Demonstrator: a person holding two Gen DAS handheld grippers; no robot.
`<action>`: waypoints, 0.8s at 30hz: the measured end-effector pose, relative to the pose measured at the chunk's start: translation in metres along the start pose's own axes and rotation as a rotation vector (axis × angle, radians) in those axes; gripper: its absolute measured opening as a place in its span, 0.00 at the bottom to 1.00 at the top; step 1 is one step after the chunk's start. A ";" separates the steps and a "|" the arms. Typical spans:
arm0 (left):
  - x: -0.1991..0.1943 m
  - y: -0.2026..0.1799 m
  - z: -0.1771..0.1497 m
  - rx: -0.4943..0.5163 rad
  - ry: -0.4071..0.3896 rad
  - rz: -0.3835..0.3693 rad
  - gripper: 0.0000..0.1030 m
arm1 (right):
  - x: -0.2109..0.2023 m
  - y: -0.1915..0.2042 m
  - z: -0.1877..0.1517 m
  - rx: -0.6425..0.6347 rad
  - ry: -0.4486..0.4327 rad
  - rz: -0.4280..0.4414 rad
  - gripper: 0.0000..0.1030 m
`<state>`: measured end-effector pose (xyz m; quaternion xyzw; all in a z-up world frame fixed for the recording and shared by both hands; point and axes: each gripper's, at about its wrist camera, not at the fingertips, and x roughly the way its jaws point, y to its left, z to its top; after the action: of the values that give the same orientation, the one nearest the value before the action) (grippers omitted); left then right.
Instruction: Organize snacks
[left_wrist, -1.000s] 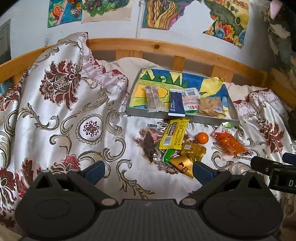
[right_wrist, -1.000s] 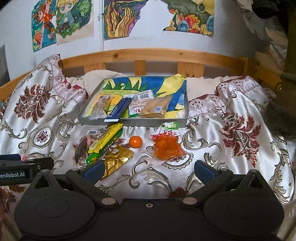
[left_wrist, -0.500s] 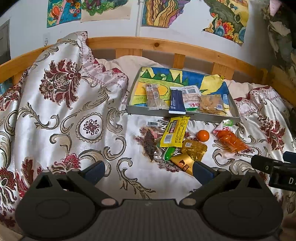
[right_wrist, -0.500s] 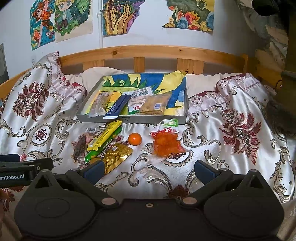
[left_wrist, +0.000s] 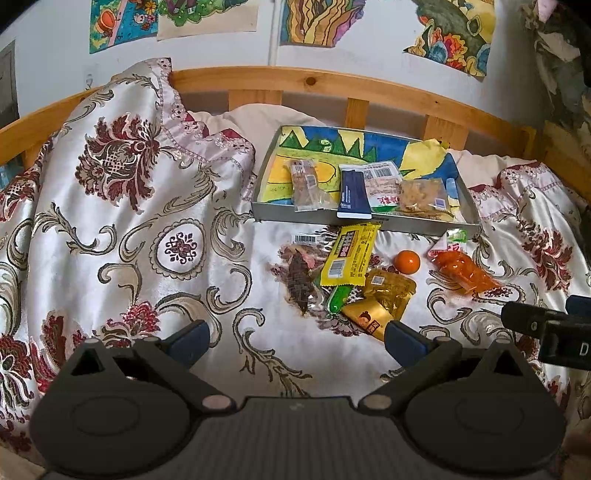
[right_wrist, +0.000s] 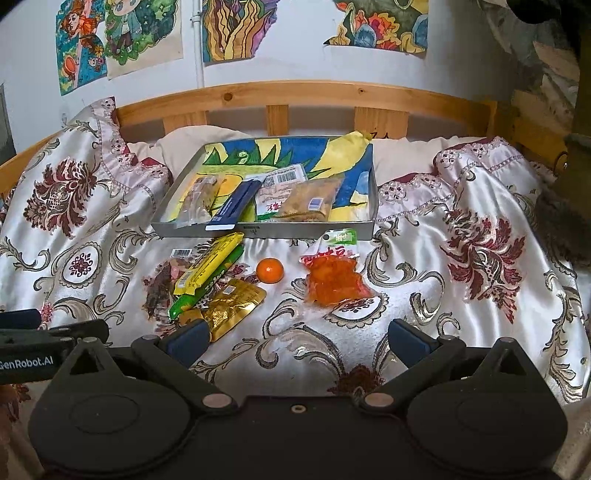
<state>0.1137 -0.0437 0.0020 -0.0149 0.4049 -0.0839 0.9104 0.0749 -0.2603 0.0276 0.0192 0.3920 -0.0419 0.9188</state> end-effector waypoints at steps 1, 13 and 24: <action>0.001 -0.001 0.000 0.003 0.004 -0.001 0.99 | 0.000 0.000 0.000 0.001 0.000 0.002 0.99; 0.016 -0.010 0.015 0.061 0.065 -0.039 1.00 | 0.006 -0.003 0.012 0.037 0.007 0.021 0.99; 0.047 -0.024 0.026 0.154 0.112 -0.076 1.00 | 0.025 -0.012 0.029 0.064 0.003 -0.010 0.99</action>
<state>0.1606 -0.0757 -0.0133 0.0443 0.4466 -0.1500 0.8809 0.1119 -0.2754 0.0297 0.0466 0.3921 -0.0590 0.9169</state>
